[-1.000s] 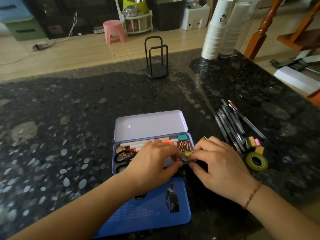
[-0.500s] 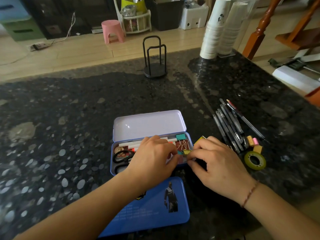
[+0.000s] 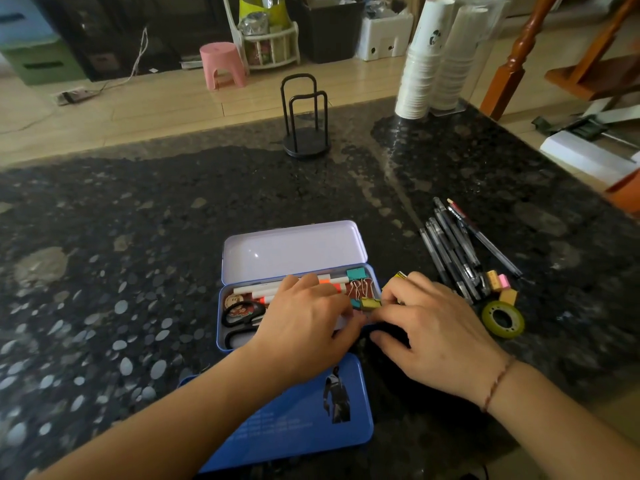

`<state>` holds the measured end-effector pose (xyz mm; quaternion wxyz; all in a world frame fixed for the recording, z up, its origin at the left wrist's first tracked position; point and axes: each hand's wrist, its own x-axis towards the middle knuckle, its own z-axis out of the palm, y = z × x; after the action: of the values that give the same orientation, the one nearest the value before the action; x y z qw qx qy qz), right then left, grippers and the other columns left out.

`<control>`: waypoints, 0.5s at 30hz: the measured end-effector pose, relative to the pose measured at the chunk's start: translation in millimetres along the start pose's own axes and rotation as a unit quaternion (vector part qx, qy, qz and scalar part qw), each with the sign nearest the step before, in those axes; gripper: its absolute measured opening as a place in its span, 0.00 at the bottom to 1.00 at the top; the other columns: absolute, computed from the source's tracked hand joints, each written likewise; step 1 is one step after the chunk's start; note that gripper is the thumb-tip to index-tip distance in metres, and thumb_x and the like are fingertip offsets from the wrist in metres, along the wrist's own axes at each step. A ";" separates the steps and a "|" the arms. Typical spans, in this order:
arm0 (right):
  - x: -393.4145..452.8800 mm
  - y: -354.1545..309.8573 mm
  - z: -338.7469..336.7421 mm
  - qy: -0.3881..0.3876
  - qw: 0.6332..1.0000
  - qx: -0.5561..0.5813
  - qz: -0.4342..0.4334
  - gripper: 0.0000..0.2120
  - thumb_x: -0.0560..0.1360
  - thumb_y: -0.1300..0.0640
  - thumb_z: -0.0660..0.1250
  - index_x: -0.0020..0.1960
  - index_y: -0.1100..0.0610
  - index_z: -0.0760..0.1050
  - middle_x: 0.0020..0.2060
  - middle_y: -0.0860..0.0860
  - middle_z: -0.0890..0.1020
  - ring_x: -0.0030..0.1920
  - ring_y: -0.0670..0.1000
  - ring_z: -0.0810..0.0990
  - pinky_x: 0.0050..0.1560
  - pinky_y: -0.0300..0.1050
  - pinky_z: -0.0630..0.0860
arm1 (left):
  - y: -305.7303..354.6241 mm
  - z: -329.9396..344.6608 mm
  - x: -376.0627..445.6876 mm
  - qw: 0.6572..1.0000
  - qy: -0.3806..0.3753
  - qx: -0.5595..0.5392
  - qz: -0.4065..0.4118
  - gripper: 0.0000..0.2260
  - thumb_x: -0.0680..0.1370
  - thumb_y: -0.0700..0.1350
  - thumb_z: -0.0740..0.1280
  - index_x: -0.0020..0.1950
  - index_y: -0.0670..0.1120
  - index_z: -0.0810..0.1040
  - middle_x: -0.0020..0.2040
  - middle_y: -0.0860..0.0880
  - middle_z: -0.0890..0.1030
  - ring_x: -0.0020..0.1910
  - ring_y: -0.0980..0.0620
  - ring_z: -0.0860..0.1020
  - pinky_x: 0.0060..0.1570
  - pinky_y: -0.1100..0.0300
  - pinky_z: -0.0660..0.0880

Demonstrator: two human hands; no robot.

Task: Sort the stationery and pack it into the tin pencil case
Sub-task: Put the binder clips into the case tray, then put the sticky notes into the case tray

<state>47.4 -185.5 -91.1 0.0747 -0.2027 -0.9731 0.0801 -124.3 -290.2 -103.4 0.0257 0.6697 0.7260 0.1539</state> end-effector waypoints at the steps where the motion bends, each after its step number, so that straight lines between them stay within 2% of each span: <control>1: 0.1 4.6 -4.0 0.012 1.000 0.002 0.009 0.13 0.73 0.42 0.61 0.47 0.46 0.80 0.42 0.43 0.74 0.43 0.44 0.69 0.36 0.40 0.70 | -1.0 -3.3 -0.3 1.000 0.004 0.006 0.004 0.19 0.77 0.63 0.57 0.44 0.52 0.81 0.43 0.54 0.82 0.41 0.53 0.74 0.42 0.55 0.72; 3: -2.1 20.4 -14.0 0.066 0.995 0.027 0.064 0.09 0.72 0.46 0.65 0.45 0.47 0.81 0.41 0.44 0.76 0.44 0.47 0.73 0.39 0.44 0.74 | -7.0 -10.8 -2.4 0.999 0.003 0.028 0.015 0.21 0.74 0.67 0.58 0.51 0.54 0.79 0.50 0.54 0.80 0.46 0.53 0.74 0.45 0.56 0.72; 5: -9.1 41.7 -28.4 0.101 0.980 0.039 0.164 0.03 0.71 0.49 0.70 0.43 0.47 0.80 0.42 0.44 0.76 0.45 0.48 0.75 0.42 0.45 0.75 | -17.9 -17.7 -5.1 0.998 -0.018 0.065 0.013 0.29 0.70 0.72 0.59 0.63 0.56 0.73 0.61 0.53 0.76 0.56 0.50 0.72 0.53 0.52 0.71; 7: -19.5 63.1 -41.4 0.041 0.961 0.000 0.274 0.06 0.70 0.45 0.71 0.41 0.46 0.76 0.41 0.43 0.73 0.43 0.48 0.75 0.39 0.45 0.75 | -28.2 -22.2 -6.4 0.995 -0.047 0.081 -0.022 0.37 0.67 0.76 0.58 0.70 0.57 0.65 0.68 0.53 0.70 0.64 0.48 0.70 0.61 0.48 0.68; 9: -29.2 77.2 -50.7 -0.034 0.934 -0.012 0.356 0.14 0.68 0.39 0.71 0.39 0.47 0.71 0.40 0.44 0.72 0.38 0.47 0.74 0.35 0.44 0.71 | -32.8 -23.1 -6.3 0.994 -0.066 0.066 -0.055 0.41 0.66 0.77 0.58 0.73 0.57 0.62 0.69 0.54 0.70 0.65 0.49 0.69 0.64 0.47 0.66; 12: -36.4 85.2 -56.4 -0.084 0.917 0.004 0.391 0.23 0.64 0.34 0.71 0.40 0.50 0.67 0.38 0.48 0.74 0.36 0.46 0.74 0.30 0.43 0.66 | -32.8 -20.9 -3.4 0.994 -0.076 0.034 -0.065 0.41 0.66 0.76 0.60 0.74 0.58 0.59 0.69 0.55 0.72 0.66 0.51 0.69 0.68 0.47 0.62; 15: -37.2 82.1 -54.7 -0.110 0.915 0.022 0.388 0.23 0.64 0.33 0.71 0.40 0.50 0.67 0.37 0.47 0.75 0.36 0.46 0.74 0.31 0.43 0.66 | -32.7 -20.1 1.1 0.994 -0.084 0.010 -0.065 0.43 0.66 0.74 0.64 0.75 0.58 0.57 0.71 0.54 0.71 0.68 0.51 0.68 0.71 0.47 0.60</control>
<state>122.3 -119.5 -57.2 -0.0652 -0.5521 -0.8182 0.1464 -160.8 -294.7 -92.6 0.0894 0.6317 0.7650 0.0880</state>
